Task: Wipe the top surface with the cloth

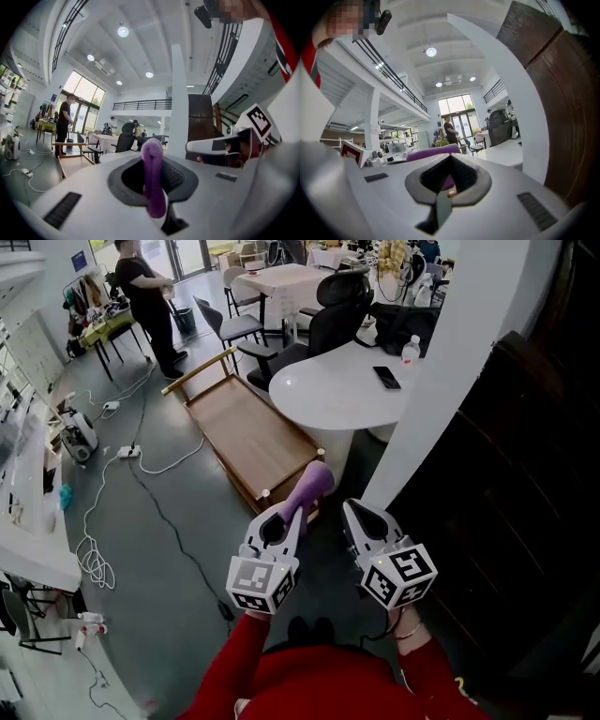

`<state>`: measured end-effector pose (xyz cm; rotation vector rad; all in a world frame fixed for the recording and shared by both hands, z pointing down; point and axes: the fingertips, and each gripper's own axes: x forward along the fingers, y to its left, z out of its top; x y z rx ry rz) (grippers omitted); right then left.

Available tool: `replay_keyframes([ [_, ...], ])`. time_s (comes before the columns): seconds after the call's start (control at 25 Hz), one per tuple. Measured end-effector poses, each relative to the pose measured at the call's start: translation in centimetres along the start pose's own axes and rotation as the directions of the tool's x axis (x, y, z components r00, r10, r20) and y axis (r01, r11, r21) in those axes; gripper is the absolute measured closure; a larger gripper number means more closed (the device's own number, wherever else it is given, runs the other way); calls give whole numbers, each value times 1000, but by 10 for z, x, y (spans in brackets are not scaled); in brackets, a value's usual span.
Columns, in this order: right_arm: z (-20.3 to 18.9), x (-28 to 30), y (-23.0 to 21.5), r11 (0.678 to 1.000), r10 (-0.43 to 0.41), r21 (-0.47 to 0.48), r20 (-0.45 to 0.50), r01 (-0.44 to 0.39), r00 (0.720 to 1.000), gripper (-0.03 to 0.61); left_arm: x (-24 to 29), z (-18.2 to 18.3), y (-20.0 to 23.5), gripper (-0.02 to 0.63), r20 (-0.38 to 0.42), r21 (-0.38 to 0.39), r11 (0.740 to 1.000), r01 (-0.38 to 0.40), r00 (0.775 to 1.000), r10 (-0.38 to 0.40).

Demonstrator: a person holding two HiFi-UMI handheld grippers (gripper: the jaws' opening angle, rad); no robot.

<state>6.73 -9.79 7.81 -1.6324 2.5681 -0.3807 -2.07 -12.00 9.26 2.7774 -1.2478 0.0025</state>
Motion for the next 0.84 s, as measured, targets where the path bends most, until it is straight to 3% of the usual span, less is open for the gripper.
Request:
replay_keyframes([
  [0.2, -10, 4, -4, 999, -17, -34, -28, 16, 999, 568, -2, 0, 4, 563, 3, 9, 1000, -9, 1000, 9],
  [0.84, -43, -7, -2, 999, -51, 11, -102, 52, 993, 568, -17, 1, 3, 563, -19, -5, 1000, -13, 1000, 13],
])
